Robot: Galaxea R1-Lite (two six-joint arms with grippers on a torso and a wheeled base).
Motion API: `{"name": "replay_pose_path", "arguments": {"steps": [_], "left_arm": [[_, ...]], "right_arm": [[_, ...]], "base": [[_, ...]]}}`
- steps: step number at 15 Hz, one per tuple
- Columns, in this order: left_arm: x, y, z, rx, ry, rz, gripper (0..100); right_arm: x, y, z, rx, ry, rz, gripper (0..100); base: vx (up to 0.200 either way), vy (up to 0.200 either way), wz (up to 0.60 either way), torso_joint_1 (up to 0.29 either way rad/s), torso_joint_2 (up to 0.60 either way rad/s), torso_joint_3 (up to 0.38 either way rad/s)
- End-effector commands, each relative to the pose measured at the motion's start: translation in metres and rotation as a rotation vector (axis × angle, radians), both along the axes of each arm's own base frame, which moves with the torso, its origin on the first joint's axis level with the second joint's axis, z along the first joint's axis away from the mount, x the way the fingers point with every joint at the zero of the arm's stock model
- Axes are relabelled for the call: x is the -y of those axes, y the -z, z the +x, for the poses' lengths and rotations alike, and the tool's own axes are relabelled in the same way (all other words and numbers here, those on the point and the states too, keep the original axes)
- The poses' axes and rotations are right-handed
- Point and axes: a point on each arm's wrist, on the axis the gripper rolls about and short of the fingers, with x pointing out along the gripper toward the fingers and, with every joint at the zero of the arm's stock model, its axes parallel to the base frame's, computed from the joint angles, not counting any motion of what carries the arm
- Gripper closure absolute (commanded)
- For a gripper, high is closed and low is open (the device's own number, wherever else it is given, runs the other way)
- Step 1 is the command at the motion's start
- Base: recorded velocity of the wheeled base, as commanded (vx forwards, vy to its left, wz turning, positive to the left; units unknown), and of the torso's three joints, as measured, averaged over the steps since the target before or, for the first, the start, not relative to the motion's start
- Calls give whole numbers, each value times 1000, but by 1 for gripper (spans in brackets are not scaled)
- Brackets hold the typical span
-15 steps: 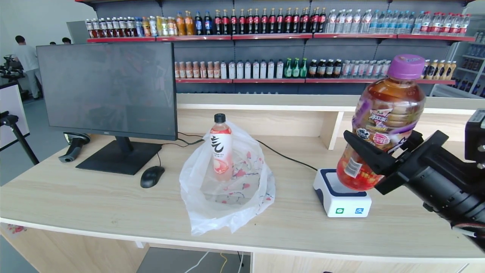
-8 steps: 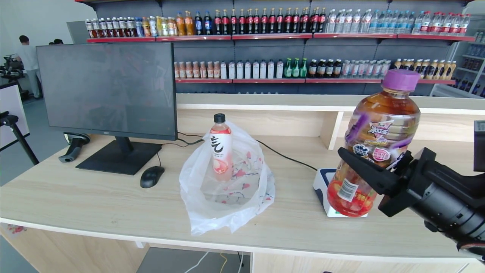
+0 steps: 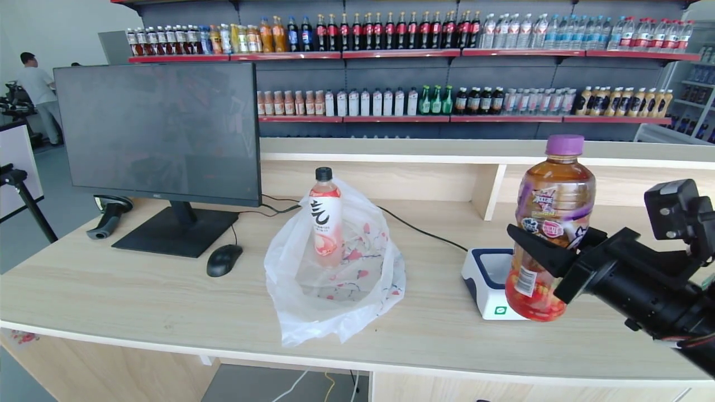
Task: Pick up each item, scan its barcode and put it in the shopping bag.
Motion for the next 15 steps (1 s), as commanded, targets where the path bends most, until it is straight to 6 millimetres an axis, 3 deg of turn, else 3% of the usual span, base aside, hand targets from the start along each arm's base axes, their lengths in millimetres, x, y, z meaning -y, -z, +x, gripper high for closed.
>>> {"name": "replay_pose_path", "arguments": {"steps": [1, 6, 9, 12, 15], "left_arm": [[0, 0, 0, -1, 1, 0, 0], [0, 0, 0, -1, 1, 0, 0], [0, 0, 0, 1, -1, 0, 0], [0, 0, 0, -1, -1, 0, 0], [0, 0, 0, -1, 1, 0, 0]], "right_arm": [[1, -11, 5, 33, 13, 13, 100], [-2, -11, 9, 30, 4, 12, 100], [-1, -29, 10, 98, 14, 40, 100], [-16, -45, 19, 241, -30, 140, 100], [-32, -46, 19, 228, -131, 280, 100]], "base": [[0, 0, 0, 0, 0, 0], [0, 0, 0, 0, 0, 0], [0, 0, 0, 0, 0, 0], [0, 0, 0, 0, 0, 0], [0, 0, 0, 0, 0, 0]]}}
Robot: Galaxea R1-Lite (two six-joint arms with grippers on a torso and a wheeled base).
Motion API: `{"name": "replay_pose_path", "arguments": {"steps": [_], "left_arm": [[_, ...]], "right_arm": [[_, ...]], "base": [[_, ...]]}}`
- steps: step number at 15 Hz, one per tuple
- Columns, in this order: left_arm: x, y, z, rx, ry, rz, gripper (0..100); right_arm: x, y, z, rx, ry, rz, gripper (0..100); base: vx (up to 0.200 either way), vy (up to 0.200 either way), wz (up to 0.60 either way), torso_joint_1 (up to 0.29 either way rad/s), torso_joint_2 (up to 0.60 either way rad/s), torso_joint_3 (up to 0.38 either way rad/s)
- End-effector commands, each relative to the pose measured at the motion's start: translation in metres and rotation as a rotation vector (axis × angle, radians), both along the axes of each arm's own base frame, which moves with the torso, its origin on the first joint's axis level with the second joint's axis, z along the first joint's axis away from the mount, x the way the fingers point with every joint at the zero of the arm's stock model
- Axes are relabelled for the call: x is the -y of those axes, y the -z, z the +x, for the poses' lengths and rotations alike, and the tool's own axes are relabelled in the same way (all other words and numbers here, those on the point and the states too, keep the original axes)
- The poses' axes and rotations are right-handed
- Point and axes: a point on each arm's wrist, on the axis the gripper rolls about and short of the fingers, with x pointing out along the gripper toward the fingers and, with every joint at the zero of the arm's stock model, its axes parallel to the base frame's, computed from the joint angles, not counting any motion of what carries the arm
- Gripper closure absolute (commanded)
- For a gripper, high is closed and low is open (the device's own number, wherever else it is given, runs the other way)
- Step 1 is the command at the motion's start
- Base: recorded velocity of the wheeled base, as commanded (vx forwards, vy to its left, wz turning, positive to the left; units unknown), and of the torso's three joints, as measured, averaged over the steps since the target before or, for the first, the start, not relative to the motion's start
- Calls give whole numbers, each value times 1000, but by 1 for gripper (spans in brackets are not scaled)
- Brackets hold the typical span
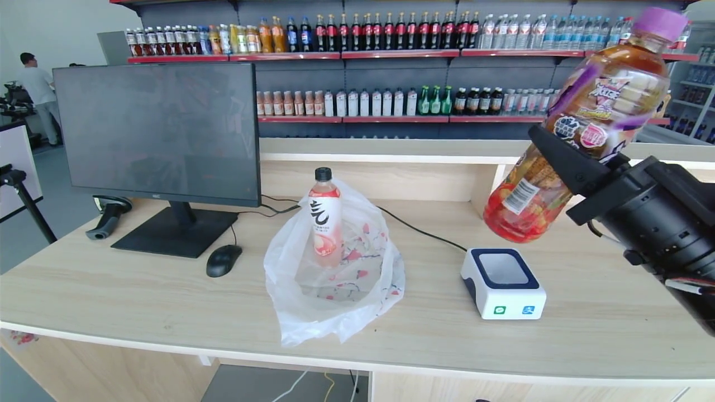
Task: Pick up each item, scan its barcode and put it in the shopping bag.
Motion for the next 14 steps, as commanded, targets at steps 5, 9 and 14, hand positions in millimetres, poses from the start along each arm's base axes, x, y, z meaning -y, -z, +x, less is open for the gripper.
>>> {"name": "replay_pose_path", "arguments": {"steps": [5, 9, 14], "left_arm": [[0, 0, 0, 1, 0, 0, 0], [0, 0, 0, -1, 0, 0, 0], [0, 0, 0, 0, 1, 4, 0]], "right_arm": [[-11, 33, 2, -111, -19, -85, 100], [-9, 53, -13, -177, -66, -143, 100], [-10, 60, -5, -195, -44, -171, 100]], "base": [[0, 0, 0, 0, 0, 0], [0, 0, 0, 0, 0, 0], [0, 0, 0, 0, 0, 0]]}}
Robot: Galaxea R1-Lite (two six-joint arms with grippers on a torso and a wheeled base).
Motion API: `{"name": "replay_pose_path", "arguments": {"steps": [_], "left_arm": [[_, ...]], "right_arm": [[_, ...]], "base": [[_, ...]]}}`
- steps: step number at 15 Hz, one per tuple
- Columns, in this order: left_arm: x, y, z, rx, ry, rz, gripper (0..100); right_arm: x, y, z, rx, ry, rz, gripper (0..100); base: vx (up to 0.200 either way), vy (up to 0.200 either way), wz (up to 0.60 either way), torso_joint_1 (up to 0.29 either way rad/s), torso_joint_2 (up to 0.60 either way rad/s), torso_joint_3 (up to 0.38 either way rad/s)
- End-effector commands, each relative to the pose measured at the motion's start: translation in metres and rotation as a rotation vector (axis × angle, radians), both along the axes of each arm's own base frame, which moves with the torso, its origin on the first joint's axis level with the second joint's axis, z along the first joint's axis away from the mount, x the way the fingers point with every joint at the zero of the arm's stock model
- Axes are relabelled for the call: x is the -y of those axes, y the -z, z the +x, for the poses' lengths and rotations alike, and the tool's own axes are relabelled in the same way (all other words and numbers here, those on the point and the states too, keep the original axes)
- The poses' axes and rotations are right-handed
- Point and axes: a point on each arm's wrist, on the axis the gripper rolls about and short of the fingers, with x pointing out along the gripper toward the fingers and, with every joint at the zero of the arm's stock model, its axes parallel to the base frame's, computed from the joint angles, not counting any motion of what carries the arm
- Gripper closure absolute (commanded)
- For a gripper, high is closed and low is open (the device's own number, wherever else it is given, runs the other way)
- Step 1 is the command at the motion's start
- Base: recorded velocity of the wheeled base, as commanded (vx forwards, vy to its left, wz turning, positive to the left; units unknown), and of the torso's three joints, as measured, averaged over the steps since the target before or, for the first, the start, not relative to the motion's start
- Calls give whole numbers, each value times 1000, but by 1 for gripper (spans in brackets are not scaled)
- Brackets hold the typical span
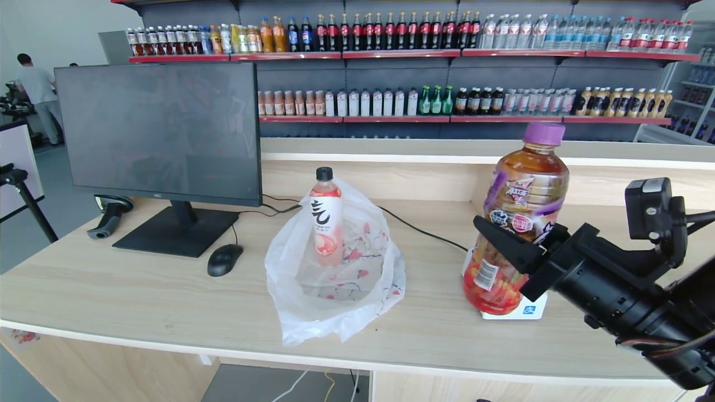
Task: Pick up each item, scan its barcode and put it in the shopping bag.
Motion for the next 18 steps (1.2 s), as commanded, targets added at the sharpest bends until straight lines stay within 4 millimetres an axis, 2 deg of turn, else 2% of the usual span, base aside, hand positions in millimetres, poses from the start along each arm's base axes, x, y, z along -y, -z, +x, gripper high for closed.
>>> {"name": "replay_pose_path", "arguments": {"steps": [1, 4, 5, 10, 18], "left_arm": [[0, 0, 0, 0, 2, 6, 0], [0, 0, 0, 0, 2, 0, 0], [0, 0, 0, 0, 2, 0, 0], [0, 0, 0, 0, 0, -10, 0], [0, 0, 0, 1, -3, -19, 0]], "right_arm": [[4, 1, -1, -5, 13, -3, 100], [8, -1, 1, 2, 31, 6, 100], [8, -1, 1, 2, 29, 6, 100], [22, -1, -12, -5, 59, 14, 100], [25, 0, -13, -19, 64, 25, 100]], "base": [[0, 0, 0, 0, 0, 0], [0, 0, 0, 0, 0, 0], [-200, 0, 0, 7, -2, -2], [0, 0, 0, 0, 0, 0], [0, 200, 0, 7, 0, 0]]}}
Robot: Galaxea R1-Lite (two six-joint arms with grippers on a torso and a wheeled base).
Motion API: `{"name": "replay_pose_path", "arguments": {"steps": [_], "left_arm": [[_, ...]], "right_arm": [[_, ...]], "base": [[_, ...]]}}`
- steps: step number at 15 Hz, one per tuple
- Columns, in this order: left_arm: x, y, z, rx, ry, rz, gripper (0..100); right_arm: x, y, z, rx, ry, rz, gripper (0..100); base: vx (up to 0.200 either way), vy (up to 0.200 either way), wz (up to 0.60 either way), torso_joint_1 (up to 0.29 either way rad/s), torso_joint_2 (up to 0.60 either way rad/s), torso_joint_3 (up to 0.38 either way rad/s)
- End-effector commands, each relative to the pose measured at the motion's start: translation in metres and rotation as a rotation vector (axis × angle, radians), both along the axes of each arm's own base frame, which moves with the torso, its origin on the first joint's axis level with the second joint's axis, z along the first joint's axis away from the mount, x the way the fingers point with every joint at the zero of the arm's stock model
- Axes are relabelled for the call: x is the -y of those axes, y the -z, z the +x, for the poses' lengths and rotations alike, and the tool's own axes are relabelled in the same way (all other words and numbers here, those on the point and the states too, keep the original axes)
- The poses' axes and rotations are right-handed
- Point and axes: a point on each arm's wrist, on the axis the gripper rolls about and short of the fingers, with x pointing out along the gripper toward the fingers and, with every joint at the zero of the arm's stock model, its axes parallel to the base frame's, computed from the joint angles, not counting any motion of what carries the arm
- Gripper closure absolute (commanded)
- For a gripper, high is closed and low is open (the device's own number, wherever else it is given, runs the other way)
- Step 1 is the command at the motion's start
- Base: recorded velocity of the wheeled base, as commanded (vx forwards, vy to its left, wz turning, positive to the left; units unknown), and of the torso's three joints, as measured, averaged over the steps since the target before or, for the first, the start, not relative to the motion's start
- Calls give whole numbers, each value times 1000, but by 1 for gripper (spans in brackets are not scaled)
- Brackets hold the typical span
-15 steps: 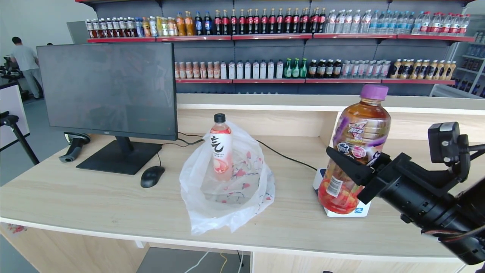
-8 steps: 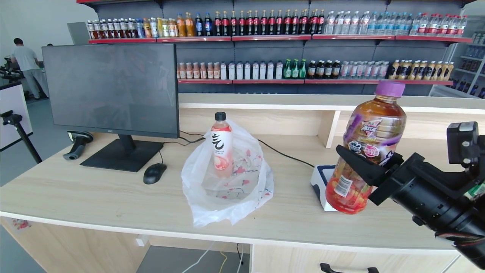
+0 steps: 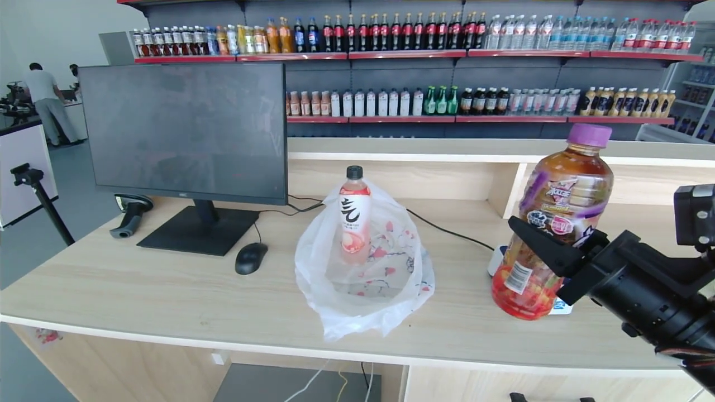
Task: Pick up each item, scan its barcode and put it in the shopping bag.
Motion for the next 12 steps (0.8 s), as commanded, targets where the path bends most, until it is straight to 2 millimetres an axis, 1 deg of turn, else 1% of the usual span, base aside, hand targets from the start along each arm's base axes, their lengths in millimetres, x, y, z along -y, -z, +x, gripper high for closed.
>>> {"name": "replay_pose_path", "arguments": {"steps": [1, 2, 4, 7, 11, 12], "left_arm": [[0, 0, 0, 0, -1, -2, 0], [0, 0, 0, 0, -1, -2, 0], [0, 0, 0, 0, -1, -2, 0], [0, 0, 0, 0, -1, -2, 0], [0, 0, 0, 1, -1, -2, 0], [0, 0, 0, 1, -1, -2, 0]], "right_arm": [[2, 0, 3, -3, 17, 0, 100], [4, 2, 8, -9, 32, -4, 100], [2, 5, 12, -19, 35, -14, 100], [3, 8, 12, -34, 35, -20, 100], [1, 13, 15, -47, 34, -38, 100], [0, 13, 16, -47, 34, -38, 100]], "base": [[0, 200, 0, -2, 2, 7], [0, 200, 0, 2, 2, -2], [0, 200, 0, 5, 0, 0], [0, 200, 0, 1, 2, 5], [0, 0, 0, 0, 0, 0], [200, 0, 0, 2, -2, 2]]}}
